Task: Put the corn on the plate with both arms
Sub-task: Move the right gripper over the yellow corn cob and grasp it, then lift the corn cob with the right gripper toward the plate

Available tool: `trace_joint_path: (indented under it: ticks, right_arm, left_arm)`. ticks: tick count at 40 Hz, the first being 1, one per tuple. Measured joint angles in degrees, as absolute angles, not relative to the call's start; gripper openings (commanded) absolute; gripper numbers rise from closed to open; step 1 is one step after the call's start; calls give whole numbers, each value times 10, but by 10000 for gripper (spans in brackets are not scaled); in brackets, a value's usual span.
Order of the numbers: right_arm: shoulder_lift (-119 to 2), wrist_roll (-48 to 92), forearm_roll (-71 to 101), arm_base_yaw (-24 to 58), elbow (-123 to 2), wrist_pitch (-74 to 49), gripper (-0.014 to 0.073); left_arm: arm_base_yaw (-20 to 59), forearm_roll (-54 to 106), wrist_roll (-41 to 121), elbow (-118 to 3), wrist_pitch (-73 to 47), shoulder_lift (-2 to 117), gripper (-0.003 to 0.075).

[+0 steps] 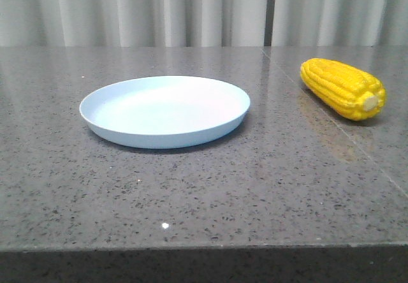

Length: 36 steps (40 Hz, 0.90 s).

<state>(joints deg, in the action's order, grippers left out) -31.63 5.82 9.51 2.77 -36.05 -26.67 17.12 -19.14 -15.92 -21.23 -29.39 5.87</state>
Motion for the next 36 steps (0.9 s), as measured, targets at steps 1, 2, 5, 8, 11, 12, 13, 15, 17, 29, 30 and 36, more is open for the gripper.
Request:
trace_joint_path:
  ticks: [1, 2, 5, 8, 11, 12, 13, 15, 17, 29, 30, 36]
  right_arm:
    - [-341, 58, 95, 28, -371, -273, 592]
    - [-360, 58, 96, 28, -385, -283, 592]
    - [-433, 58, 104, 28, -429, -310, 592]
    - [-508, 58, 119, 28, -469, -330, 592]
    - [-575, 58, 134, 32, -507, -340, 592]
    - [-600, 58, 136, 38, -519, -341, 592]
    - [-625, 58, 138, 44, -527, -341, 592]
    - [-665, 58, 139, 58, -546, -342, 592]
    - [-704, 58, 141, 71, -564, -344, 592]
    - [-889, 58, 185, 101, -652, -380, 592]
    - [-896, 58, 185, 101, -655, -380, 592]
    - [-917, 58, 185, 101, -659, -381, 487]
  left_arm:
    - [171, -191, -159, -212, -294, 59, -20]
    - [171, -191, -159, -212, -294, 59, -20]
    - [171, -191, -159, -212, -294, 59, -20]
    - [171, -191, -159, -211, -294, 59, -20]
    - [171, -191, -159, -211, -293, 59, -20]
    - [171, -191, -159, -211, -293, 59, -20]
    - [171, -191, -159, -211, -293, 59, -20]
    - [171, -191, -159, -211, -293, 59, -20]
    - [171, -191, -159, -211, -293, 59, -20]
    - [171, -191, -159, -211, -293, 59, -20]
    - [171, -191, -159, -211, -293, 59, -20]
    - [171, -191, -159, -211, -293, 59, -20]
